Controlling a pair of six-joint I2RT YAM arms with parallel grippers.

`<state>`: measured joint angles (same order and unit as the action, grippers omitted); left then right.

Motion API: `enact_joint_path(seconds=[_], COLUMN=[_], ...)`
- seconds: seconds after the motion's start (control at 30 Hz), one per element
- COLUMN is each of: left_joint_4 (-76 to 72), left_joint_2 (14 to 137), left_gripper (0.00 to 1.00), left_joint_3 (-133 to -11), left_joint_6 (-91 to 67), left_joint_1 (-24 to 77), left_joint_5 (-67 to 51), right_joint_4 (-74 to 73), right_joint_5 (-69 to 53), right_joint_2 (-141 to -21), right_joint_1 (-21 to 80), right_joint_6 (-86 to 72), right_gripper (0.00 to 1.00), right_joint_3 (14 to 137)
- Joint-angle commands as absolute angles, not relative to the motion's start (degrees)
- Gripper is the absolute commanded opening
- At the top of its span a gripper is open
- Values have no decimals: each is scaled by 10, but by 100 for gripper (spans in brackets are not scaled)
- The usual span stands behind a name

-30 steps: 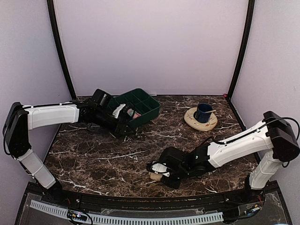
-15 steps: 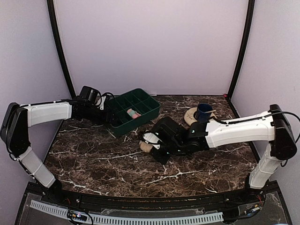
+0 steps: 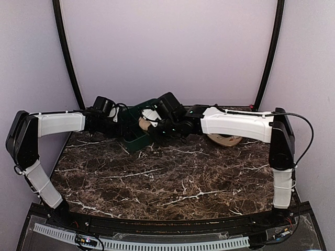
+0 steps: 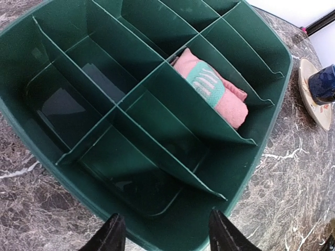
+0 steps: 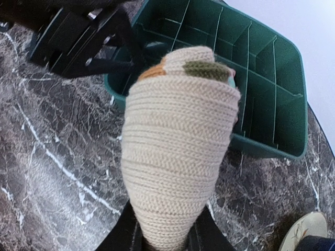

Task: Roll the socks
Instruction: Move the storage box to the center of the board.

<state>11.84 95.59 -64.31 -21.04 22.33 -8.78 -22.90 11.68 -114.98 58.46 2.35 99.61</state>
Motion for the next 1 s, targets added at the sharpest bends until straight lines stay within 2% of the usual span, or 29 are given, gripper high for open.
enact_joint_path(seconds=[0.0,0.47,0.73,0.97], left_joint_4=[136,111,89,79], left_joint_2=[922,894,877,872], left_gripper=[57,61,61,61], left_joint_3=[-631,-595,-569,-559], left_joint_6=[-210,-211,-216,-217], left_joint_1=[220,220,220,219], left_joint_5=[-53,-17,6,44], right_joint_4=[-230,-186,-163,-175], right_joint_5=[103,43,31,34], right_joint_2=[-1206,-1398,-1475,-1488], right_joint_1=[573,547,533,524], right_joint_6=[51,79,69,57], right_gripper=[0,0,0,0], right_joint_3=[1087,1312,1371,1362])
